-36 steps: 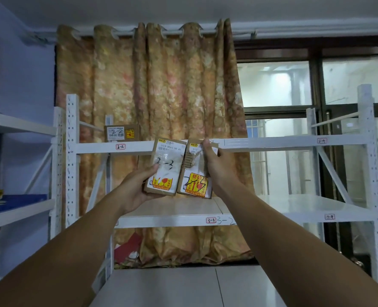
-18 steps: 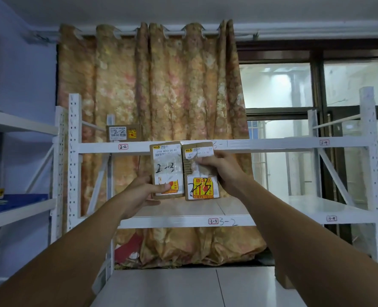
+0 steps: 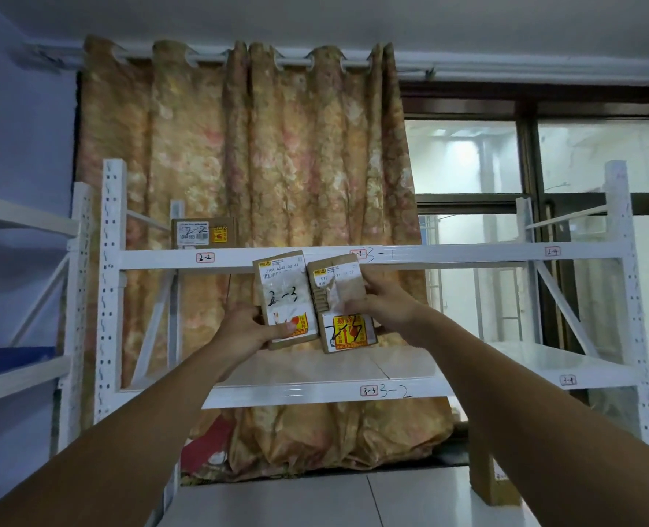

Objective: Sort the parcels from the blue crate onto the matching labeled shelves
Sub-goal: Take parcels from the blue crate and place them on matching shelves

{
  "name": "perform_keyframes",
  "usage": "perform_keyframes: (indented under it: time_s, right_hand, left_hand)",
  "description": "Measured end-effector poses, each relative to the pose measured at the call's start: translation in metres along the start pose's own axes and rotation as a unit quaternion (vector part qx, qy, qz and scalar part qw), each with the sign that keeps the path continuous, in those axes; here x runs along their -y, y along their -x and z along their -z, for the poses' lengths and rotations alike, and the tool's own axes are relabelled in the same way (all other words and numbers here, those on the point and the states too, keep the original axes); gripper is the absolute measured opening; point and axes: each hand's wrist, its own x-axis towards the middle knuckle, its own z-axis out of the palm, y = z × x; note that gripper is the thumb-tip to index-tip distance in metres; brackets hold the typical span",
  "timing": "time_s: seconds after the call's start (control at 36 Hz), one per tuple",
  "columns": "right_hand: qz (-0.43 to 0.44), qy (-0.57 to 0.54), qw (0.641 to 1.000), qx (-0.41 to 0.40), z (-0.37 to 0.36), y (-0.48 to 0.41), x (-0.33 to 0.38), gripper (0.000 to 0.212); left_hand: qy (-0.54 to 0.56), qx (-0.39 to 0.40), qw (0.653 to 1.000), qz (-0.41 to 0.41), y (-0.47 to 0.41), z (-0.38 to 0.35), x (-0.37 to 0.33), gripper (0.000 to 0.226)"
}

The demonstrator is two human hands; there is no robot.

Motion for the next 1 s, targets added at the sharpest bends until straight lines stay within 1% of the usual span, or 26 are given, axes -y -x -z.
perform_keyframes:
  time_s: [0.06,0.11,0.19,0.22,0.31,0.47,0.61,0.72,0.78,0.86,0.94,1.0]
  right_hand:
    - [0.003,0.012,1.000,0.016,0.003,-0.002,-0.003,0.065]
    - [0.008,0.010,1.000,-0.010,0.003,-0.005,-0.009,0.066]
    - [0.014,-0.023,0.997,-0.074,0.006,-0.017,-0.017,0.048]
    - [0.016,-0.036,0.995,-0.093,0.008,-0.022,-0.020,0.045]
    - [0.024,-0.063,0.989,-0.133,0.020,-0.041,-0.028,0.061]
    - [0.064,-0.088,0.981,-0.157,0.056,-0.088,-0.044,0.060]
    - [0.094,-0.126,0.971,-0.179,0.101,-0.139,-0.052,0.069]
    - [0.110,-0.135,0.969,-0.178,0.137,-0.181,-0.058,0.075]
    - [0.115,-0.137,0.968,-0.178,0.154,-0.202,-0.060,0.076]
    - [0.120,-0.129,0.966,-0.191,0.175,-0.232,-0.064,0.086]
    - [0.124,-0.114,0.966,-0.197,0.192,-0.256,-0.067,0.075]
    - [0.121,-0.121,0.966,-0.193,0.202,-0.270,-0.071,0.072]
  left_hand:
    - [-0.003,0.011,1.000,0.001,-0.006,0.002,0.004,0.018]
    - [-0.003,0.021,1.000,0.002,-0.015,0.002,0.007,0.026]
    - [0.003,0.036,0.999,0.000,-0.033,-0.003,0.010,0.036]
    - [0.001,0.038,0.999,-0.005,-0.041,-0.005,0.010,0.037]
    - [-0.003,0.027,0.999,-0.028,-0.069,-0.011,0.011,0.032]
    - [-0.033,-0.017,0.995,-0.093,-0.128,-0.035,-0.005,0.043]
    - [-0.073,-0.055,0.988,-0.127,-0.184,-0.057,-0.023,0.055]
    - [-0.073,-0.086,0.983,-0.147,-0.230,-0.076,-0.032,0.065]
    - [-0.080,-0.105,0.980,-0.152,-0.254,-0.084,-0.037,0.066]
    - [-0.101,-0.131,0.972,-0.169,-0.287,-0.094,-0.043,0.068]
    - [-0.130,-0.138,0.967,-0.171,-0.313,-0.101,-0.045,0.064]
    - [-0.144,-0.127,0.969,-0.155,-0.332,-0.102,-0.042,0.069]
